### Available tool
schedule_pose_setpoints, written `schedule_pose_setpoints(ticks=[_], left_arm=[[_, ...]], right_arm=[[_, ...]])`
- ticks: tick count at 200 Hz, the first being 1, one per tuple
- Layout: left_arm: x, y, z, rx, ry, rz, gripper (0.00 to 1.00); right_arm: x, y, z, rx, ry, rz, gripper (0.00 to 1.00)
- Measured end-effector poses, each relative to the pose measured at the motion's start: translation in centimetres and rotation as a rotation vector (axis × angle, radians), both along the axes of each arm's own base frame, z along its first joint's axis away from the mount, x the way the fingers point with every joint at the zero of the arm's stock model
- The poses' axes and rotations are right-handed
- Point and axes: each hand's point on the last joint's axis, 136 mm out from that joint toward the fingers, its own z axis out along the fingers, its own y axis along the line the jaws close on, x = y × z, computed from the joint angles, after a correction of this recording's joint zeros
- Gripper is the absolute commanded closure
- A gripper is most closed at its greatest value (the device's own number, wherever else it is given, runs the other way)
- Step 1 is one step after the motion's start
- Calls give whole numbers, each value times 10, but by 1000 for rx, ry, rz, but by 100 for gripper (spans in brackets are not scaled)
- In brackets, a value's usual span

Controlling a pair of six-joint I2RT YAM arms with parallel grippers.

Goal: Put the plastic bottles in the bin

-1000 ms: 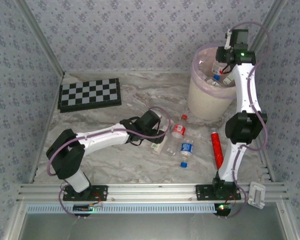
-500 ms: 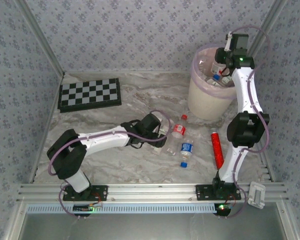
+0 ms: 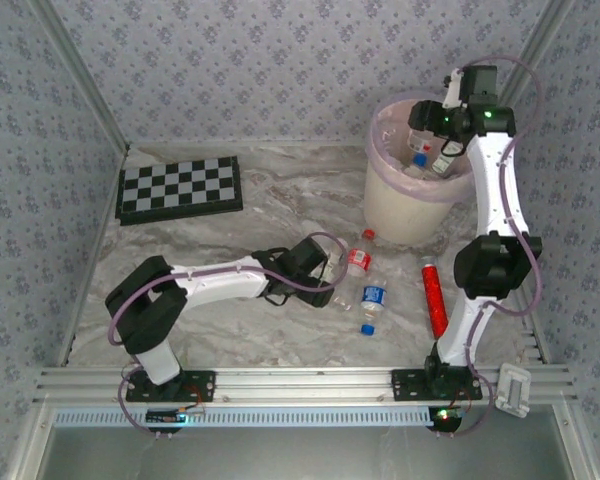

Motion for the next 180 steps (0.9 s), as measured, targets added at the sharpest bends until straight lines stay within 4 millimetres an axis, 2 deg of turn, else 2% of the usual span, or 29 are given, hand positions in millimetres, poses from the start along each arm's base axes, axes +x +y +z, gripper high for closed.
schedule_pose_setpoints(ticks=[27,52,78,100,120,136,161,180], left_arm=[[0,4,-4,27,1,7,22],[2,5,-4,28,-6,20,30],[4,7,-4,32,-15,35,38],[5,8,-4,36,-21,40,42],[7,9,0,36,-35,46,50],[9,11,9,25,-59,55,51],[12,13,34,-18,-112,59,51],[14,14,58,-59,-160,53,51]], right_arm=[[-15,-2,29,-3,-15,-7,16],[-27,-9,55,-7,-64,-24,18],[-37,-10,69,-8,-87,-28,23],[-45,-5,71,8,-86,-7,27],[-60,12,65,73,-72,67,32],[-75,32,64,146,-69,149,33],[-106,68,69,231,-95,280,33],[-136,92,70,295,-117,362,32]])
